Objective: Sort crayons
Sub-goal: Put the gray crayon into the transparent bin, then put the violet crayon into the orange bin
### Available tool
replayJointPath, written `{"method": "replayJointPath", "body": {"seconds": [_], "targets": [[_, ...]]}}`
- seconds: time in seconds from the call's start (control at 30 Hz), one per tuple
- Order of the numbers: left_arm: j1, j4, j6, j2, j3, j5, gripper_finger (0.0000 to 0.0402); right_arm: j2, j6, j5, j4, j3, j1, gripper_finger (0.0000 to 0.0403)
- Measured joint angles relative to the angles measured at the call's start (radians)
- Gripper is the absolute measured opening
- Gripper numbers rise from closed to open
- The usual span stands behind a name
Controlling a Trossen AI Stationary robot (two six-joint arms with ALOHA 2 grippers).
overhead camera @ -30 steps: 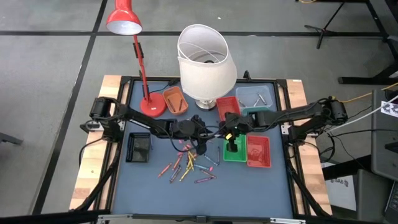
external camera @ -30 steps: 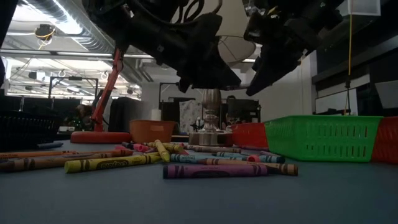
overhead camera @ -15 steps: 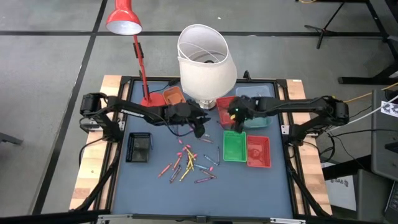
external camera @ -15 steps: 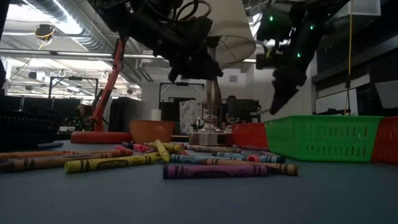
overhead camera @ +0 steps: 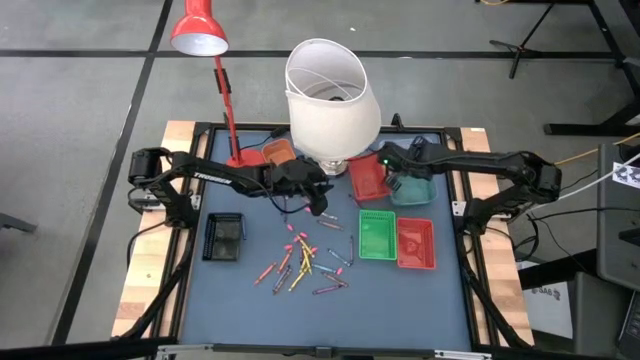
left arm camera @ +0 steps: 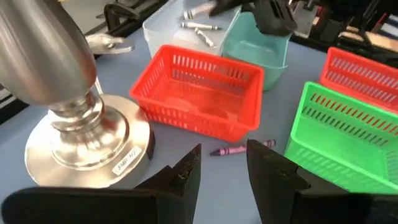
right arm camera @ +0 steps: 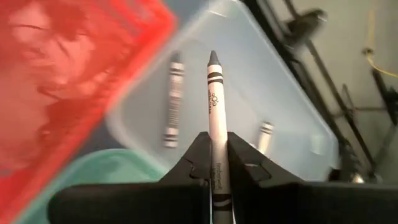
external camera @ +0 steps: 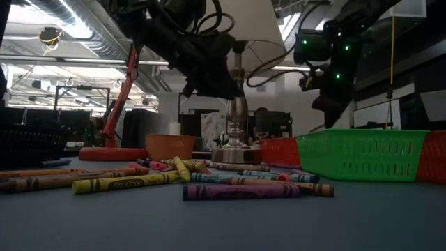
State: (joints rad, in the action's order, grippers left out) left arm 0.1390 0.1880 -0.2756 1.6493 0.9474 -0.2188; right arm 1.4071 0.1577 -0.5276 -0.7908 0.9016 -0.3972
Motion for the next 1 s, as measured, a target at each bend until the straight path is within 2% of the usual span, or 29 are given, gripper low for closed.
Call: {"method": "replayJointPath", "body": {"seconds": [0.33, 0.53, 0.73, 0.87, 1.0], "targets": [[-0.01, -0.055, -0.003, 0.0, 0.0, 0.0, 0.0113, 0.0, -0.005, -0.004, -0.023, 0.0, -0.118, 0.0027], [-0.032, -0.164, -0.045, 0.0, 0.0, 0.0, 0.0113, 0.0, -0.006, 0.006, -0.023, 0.0, -0.136, 0.0072], [-0.035, -0.361, -0.226, 0.0, 0.0, -0.001, 0.0113, 0.0, -0.007, 0.055, -0.021, 0.0, -0.134, 0.0114], [-0.024, -0.504, -0.393, 0.0, 0.0, -0.001, 0.0113, 0.0, -0.007, 0.102, -0.02, 0.0, -0.134, 0.0122], [-0.019, -0.624, -0.484, 0.001, 0.0, -0.002, 0.0113, 0.0, -0.006, 0.134, -0.019, 0.0, -0.134, 0.0123]]}}
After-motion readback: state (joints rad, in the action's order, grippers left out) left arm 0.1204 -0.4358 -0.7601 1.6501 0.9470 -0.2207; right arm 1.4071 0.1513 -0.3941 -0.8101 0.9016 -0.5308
